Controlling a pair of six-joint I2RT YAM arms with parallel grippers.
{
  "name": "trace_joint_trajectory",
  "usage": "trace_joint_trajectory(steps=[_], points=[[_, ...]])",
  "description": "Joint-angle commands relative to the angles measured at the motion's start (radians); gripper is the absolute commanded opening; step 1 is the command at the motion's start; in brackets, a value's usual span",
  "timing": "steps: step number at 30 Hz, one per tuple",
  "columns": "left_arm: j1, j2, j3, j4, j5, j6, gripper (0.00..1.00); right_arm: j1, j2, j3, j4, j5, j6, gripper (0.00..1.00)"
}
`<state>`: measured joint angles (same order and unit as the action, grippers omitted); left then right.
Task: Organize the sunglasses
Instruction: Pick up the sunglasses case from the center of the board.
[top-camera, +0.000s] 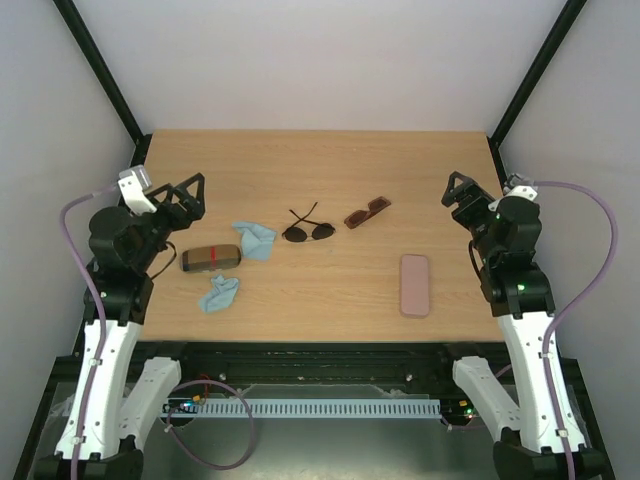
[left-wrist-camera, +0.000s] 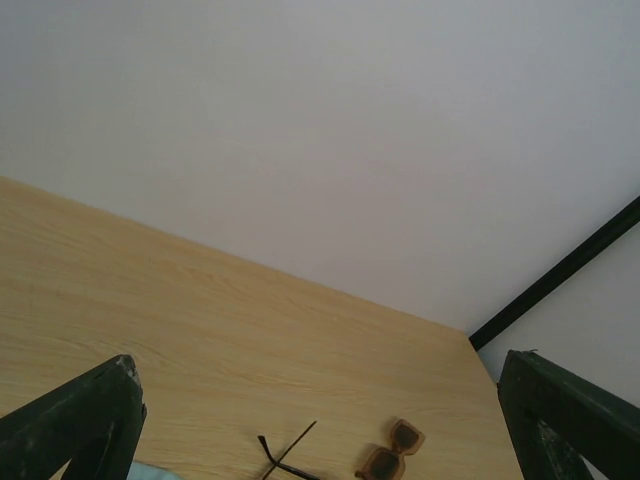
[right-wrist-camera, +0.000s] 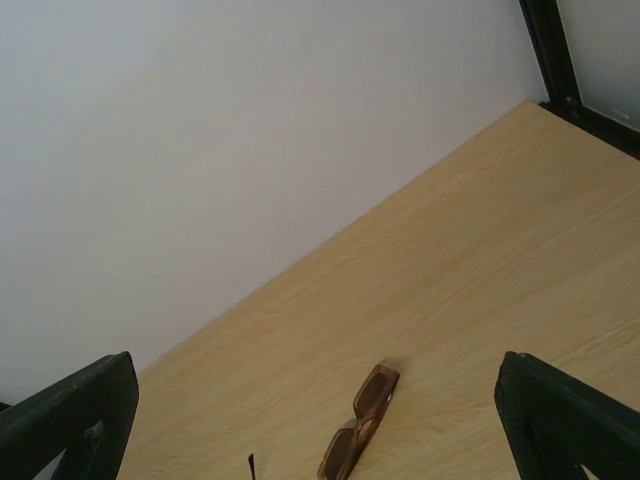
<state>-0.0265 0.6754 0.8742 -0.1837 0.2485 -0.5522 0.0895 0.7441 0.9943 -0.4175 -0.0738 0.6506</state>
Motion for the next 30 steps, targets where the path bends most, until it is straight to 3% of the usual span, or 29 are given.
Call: trace_joint_trajectory(steps=[1,5,15,23,30], points=[[0.016,0.030,-0.022,0.128,0.113,-0.015,0.99,-0.025,0.014,-0.020,-0.032,-0.034,0.014,0.97],[0.021,0.088,-0.039,0.151,0.194,-0.028,0.99,-0.036,0.072,-0.042,-0.113,0.025,0.037,0.98],[0.026,0.120,-0.160,0.223,0.204,-0.107,0.99,-0.044,0.264,-0.226,-0.116,0.066,0.018,0.99],[0.028,0.204,-0.183,0.241,0.242,-0.087,1.00,-0.044,0.436,-0.311,-0.078,-0.026,-0.004,0.99],[0.027,0.263,-0.206,0.327,0.303,-0.120,0.99,0.025,0.477,-0.374,-0.057,-0.055,0.066,1.00]])
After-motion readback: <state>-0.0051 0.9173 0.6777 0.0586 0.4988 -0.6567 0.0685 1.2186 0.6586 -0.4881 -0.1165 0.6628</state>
